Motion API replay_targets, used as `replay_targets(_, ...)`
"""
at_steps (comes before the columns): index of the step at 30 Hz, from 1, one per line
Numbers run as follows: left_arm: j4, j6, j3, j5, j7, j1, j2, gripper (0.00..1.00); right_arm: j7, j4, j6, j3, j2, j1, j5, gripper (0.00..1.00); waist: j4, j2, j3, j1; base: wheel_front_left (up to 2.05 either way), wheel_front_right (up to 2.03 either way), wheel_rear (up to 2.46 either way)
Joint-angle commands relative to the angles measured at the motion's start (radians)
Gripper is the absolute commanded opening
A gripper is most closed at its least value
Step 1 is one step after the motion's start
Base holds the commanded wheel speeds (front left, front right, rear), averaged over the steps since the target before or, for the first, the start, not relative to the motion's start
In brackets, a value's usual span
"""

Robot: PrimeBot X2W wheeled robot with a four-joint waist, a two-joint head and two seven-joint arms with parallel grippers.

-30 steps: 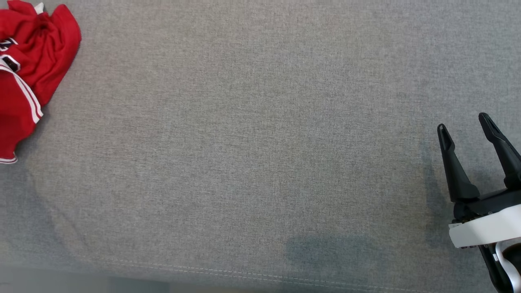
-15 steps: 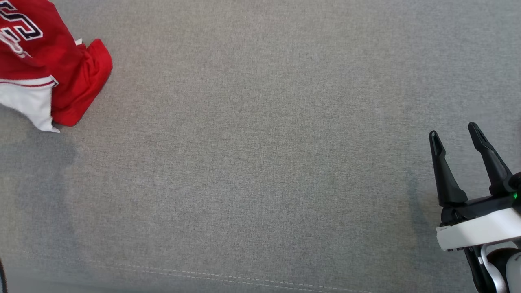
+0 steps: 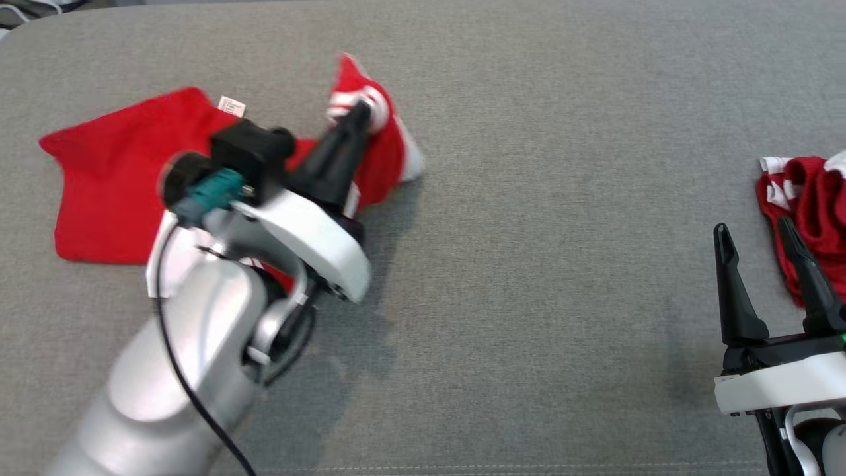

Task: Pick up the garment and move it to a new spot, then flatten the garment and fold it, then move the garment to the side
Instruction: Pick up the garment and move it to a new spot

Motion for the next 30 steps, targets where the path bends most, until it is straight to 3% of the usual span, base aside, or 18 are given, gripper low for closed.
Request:
replay_targets(1, -0.050, 0.011, 0.001, 0.012, 0.021, -0.006, 0.004, 0.00, -0.014, -0.032, 0.004, 0.012, -0.003, -0.015, 0.006, 1.00, -0.041, -0.0001, 0.012, 0.0000, 0.00, 0.00, 0.00)
replay_targets(5, -0.036, -0.017, -0.118, 0.013, 0.066, 0.013, -0.097, 0.00, -0.028, -0.028, 0.004, 0.002, 0.010, -0.021, 0.007, 1.00, -0.109, -0.0001, 0.024, 0.0000, 0.00, 0.00, 0.00)
replay_targets(12, 0.151, -0.102, -0.228, -0.006, 0.065, -0.039, -0.245, 0.00, -0.054, 0.000, 0.004, 0.017, 0.030, -0.028, 0.017, 1.00, -0.267, -0.0001, 0.047, 0.0000, 0.00, 0.00, 0.00)
replay_targets(18, 0.302, -0.142, -0.263, -0.018, 0.051, -0.109, -0.282, 0.00, -0.083, 0.042, 0.004, 0.041, 0.044, -0.040, 0.038, 1.00, -0.375, -0.0001, 0.087, 0.0000, 0.00, 0.00, 0.00)
replay_targets(25, 0.407, -0.175, -0.294, -0.042, 0.036, -0.155, -0.292, 0.00, -0.110, 0.081, 0.004, 0.066, 0.051, -0.062, 0.052, 1.00, -0.420, -0.0001, 0.105, 0.0000, 0.00, 0.00, 0.00)
replay_targets(26, 0.420, -0.178, -0.304, -0.045, 0.040, -0.159, -0.293, 0.59, -0.114, 0.087, 0.004, 0.067, 0.052, -0.064, 0.053, 1.00, -0.422, -0.0001, 0.105, 0.0000, 0.00, 0.00, 0.00)
replay_targets(27, 0.428, -0.182, -0.312, -0.051, 0.039, -0.161, -0.294, 1.00, -0.117, 0.093, 0.004, 0.068, 0.052, -0.065, 0.054, 1.00, -0.422, -0.0001, 0.104, 0.0000, 0.00, 0.00, 0.00)
replay_targets(30, 0.427, -0.193, -0.338, -0.061, 0.030, -0.170, -0.295, 1.00, -0.125, 0.108, 0.004, 0.063, 0.054, -0.067, 0.055, 1.00, -0.411, -0.0001, 0.094, 0.0000, 0.00, 0.00, 0.00)
